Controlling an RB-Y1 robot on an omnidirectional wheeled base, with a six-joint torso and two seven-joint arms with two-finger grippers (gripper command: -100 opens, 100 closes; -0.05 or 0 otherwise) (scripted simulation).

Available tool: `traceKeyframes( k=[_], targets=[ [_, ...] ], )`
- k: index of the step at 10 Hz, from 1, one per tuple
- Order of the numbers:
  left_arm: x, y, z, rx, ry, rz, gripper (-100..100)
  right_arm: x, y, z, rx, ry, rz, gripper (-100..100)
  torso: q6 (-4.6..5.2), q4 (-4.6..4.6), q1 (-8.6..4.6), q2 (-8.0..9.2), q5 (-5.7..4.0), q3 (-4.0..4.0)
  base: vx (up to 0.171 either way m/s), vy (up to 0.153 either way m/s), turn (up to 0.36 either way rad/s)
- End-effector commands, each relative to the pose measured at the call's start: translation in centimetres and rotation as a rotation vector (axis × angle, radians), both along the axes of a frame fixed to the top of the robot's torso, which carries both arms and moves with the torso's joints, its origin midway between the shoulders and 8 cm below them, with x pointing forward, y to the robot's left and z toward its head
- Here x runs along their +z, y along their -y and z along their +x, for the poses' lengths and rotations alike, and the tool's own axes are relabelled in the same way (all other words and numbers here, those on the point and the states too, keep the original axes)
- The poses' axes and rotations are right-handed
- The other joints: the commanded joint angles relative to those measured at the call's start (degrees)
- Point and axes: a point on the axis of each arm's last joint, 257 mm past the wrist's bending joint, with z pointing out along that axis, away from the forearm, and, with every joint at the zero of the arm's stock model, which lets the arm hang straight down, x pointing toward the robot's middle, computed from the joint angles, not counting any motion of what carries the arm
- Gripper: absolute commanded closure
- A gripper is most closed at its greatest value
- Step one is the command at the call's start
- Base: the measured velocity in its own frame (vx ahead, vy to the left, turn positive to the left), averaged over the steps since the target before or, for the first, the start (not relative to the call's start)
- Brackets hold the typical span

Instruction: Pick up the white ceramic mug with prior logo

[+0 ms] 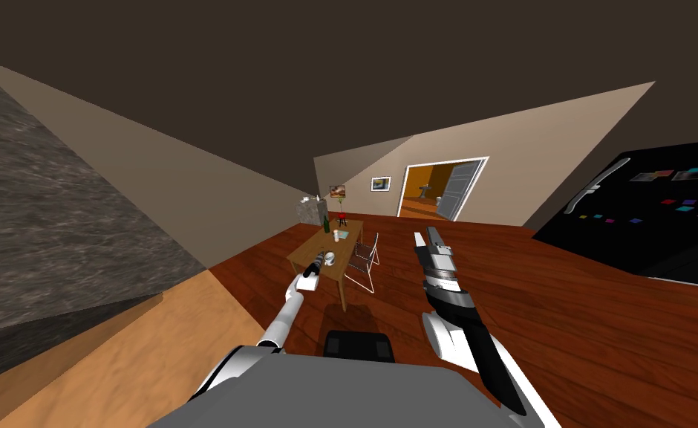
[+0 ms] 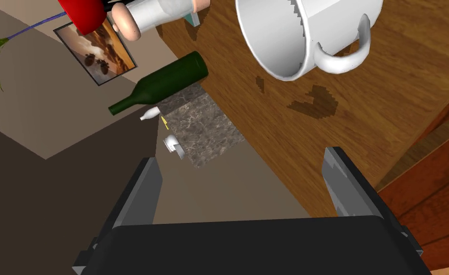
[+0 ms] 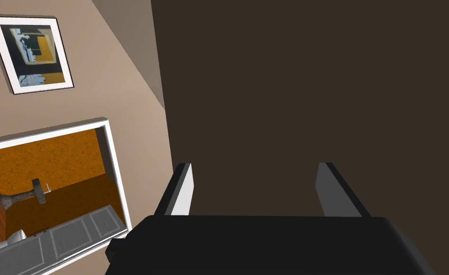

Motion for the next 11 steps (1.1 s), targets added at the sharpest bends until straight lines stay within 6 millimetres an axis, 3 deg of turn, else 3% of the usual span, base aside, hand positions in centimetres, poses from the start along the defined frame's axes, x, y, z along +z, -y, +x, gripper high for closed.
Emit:
traceKeyframes(
  k=[1, 4, 8, 11],
  targets=[
    [-1.7, -0.5, -0.6, 0.018, -0.053, -0.01, -100, 0.0, 0.0, 0.0, 0.0, 0.0, 0.0, 0, 0.0, 0.0, 0.0, 0.0, 0.0, 0.0, 0.047, -0.037, 0.007],
    [-2.9, -0.6, -1.0, 0.031, -0.09, -0.019, -100, 0.0, 0.0, 0.0, 0.0, 0.0, 0.0, 0, 0.0, -0.01, 0.07, -0.03, 0.02, -0.02, 0.044, -0.021, 0.009],
    [-6.8, -0.7, -2.6, 0.073, -0.215, -0.056, -100, 0.0, 0.0, 0.0, 0.0, 0.0, 0.0, 0, -0.01, -0.01, 0.04, -0.06, 0.01, -0.03, 0.055, -0.028, 0.008],
    [-8.1, -0.8, -3.4, 0.089, -0.26, -0.07, -100, 0.0, 0.0, 0.0, 0.0, 0.0, 0.0, 0, -0.01, -0.02, 0.06, -0.1, 0.01, -0.06, 0.063, -0.027, 0.002]
  ],
)
